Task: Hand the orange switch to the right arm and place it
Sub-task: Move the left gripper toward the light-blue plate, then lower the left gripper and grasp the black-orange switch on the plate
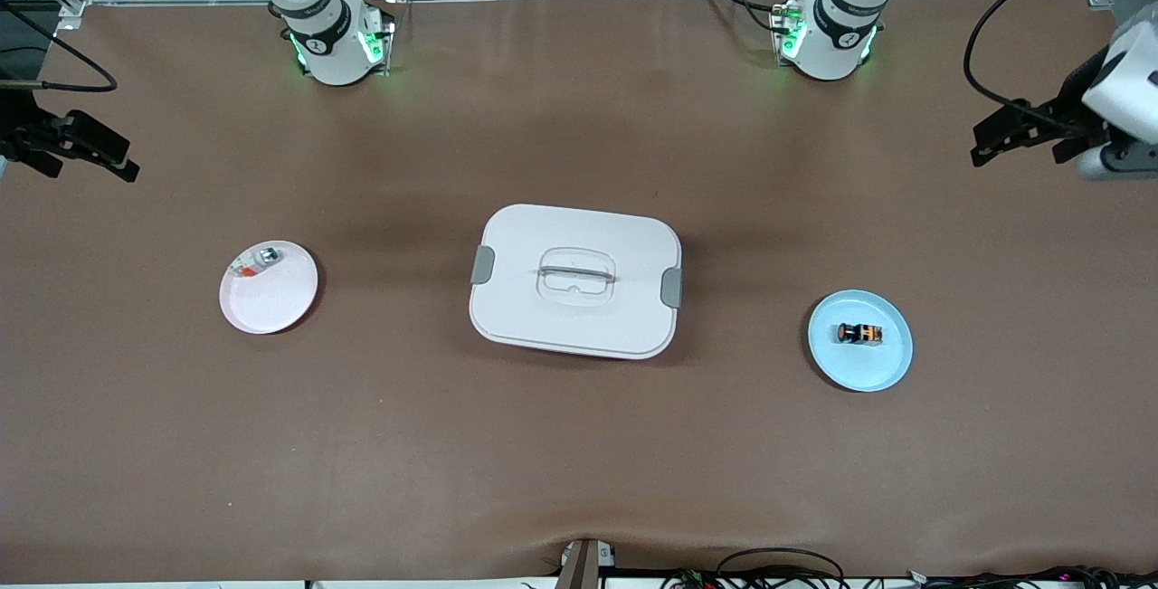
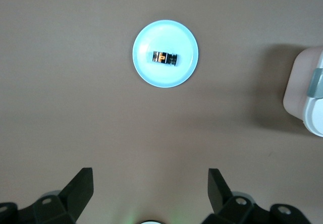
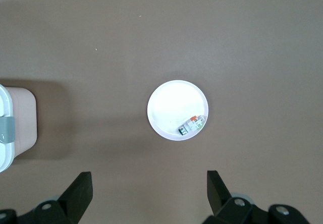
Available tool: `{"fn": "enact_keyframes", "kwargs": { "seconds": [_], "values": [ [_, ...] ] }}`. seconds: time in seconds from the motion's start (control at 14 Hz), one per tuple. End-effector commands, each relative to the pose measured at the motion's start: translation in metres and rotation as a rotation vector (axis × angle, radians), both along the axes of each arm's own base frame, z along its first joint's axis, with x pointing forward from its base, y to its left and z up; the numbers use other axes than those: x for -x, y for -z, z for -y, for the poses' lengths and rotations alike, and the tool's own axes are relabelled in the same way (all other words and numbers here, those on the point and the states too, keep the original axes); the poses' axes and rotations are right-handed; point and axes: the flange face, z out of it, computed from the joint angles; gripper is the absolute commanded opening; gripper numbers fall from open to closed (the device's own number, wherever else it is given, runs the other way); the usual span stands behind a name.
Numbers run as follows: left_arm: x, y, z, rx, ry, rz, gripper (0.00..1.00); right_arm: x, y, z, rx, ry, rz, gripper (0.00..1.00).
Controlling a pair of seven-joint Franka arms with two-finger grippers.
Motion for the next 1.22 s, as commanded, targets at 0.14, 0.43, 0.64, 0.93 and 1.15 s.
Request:
{"fn": "enact_keyframes", "kwargs": {
  "seconds": [0.14,0.43,0.64,0.93,1.15],
  "values": [
    [-0.042,0.067,-0.018,-0.008,-0.017,-0.072,1.0,0.006,-0.007,0.002,0.01,0.009,-0.001,1.0],
    [-0.061,0.128,-0.018,-0.003,-0.013,-0.068,1.0,0.006,-0.006,0.001,0.01,0.007,-0.002,1.0],
    [-0.067,0.186,-0.017,0.007,0.039,-0.028,1.0,0.006,-0.006,0.002,0.01,0.009,-0.002,1.0],
    [-0.07,0.252,-0.013,0.015,0.045,0.04,1.0,0.006,-0.006,0.001,0.011,0.007,-0.002,1.0],
    [-0.078,0.296,-0.009,0.023,0.056,0.049,1.0,0.005,-0.006,0.001,0.011,0.007,-0.001,1.0]
  ]
}}
